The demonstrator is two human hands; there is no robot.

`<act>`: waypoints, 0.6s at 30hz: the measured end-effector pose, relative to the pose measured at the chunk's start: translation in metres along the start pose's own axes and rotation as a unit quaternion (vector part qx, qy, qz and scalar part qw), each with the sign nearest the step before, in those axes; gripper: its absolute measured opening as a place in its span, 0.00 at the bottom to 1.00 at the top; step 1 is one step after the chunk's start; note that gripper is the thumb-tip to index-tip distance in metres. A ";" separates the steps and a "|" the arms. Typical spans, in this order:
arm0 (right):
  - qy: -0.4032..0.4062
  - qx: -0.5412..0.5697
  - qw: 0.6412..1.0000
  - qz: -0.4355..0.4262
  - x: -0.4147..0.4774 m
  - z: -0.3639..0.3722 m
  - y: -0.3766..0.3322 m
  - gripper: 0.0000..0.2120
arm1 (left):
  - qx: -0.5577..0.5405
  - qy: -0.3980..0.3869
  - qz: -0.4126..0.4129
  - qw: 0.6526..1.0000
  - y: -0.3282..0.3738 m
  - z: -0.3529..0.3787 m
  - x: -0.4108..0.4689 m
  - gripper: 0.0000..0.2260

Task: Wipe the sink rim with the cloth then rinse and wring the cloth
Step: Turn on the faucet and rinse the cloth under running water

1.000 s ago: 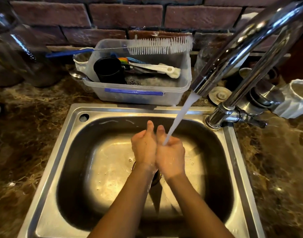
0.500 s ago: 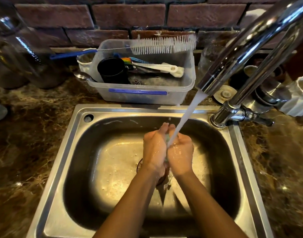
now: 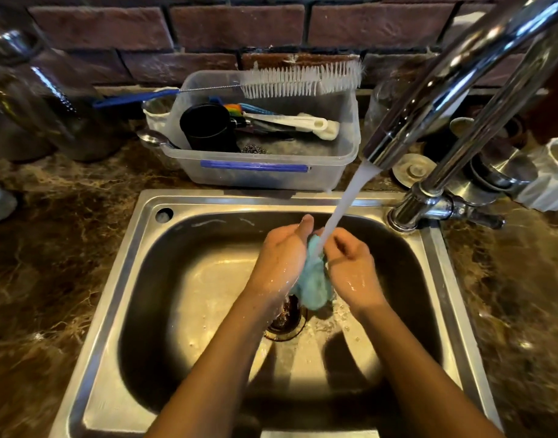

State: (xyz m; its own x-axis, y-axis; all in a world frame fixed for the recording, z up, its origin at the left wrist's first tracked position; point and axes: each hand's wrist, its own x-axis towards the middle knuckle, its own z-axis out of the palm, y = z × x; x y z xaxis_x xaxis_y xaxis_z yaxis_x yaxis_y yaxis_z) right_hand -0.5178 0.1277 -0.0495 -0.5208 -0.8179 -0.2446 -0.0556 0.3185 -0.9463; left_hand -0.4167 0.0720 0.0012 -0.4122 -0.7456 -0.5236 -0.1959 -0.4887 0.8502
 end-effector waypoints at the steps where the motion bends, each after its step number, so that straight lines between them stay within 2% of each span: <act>1: -0.029 0.023 0.999 -0.011 -0.001 -0.004 -0.005 0.13 | 0.027 -0.004 0.016 1.000 0.004 -0.001 0.001 0.16; 4: -0.093 -0.005 0.994 -0.058 -0.004 -0.009 -0.014 0.17 | 0.101 -0.002 0.050 0.994 0.011 -0.005 0.005 0.19; 6: -0.094 -0.070 0.990 -0.076 -0.005 -0.009 -0.014 0.18 | 0.117 0.027 0.078 0.990 0.008 -0.012 0.010 0.22; 8: -0.088 -0.103 0.987 -0.085 -0.005 -0.010 -0.014 0.17 | 0.105 0.060 0.092 0.988 0.002 -0.020 0.014 0.21; 11: -0.109 -0.040 0.990 -0.077 -0.008 -0.003 -0.026 0.12 | 0.021 0.077 0.039 0.996 -0.019 -0.022 0.018 0.16; 14: -0.125 0.091 0.988 0.004 -0.015 0.004 -0.046 0.14 | -0.096 0.048 -0.059 0.993 -0.047 -0.013 0.014 0.17; 16: -0.127 0.154 0.979 0.044 -0.015 0.003 -0.053 0.16 | -0.212 0.025 -0.139 0.967 -0.059 -0.005 0.009 0.21; 18: -0.101 0.168 0.978 0.069 -0.011 0.001 -0.052 0.17 | -0.305 0.009 -0.165 0.938 -0.064 0.001 0.007 0.22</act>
State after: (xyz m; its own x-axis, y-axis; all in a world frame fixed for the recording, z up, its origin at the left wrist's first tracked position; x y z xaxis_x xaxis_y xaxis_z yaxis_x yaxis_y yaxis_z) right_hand -0.5085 0.1193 0.0025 -0.3230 -0.8671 -0.3793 0.3038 0.2845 -0.9093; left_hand -0.4074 0.0986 -0.0565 -0.4031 -0.5122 -0.7584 0.2380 -0.8589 0.4535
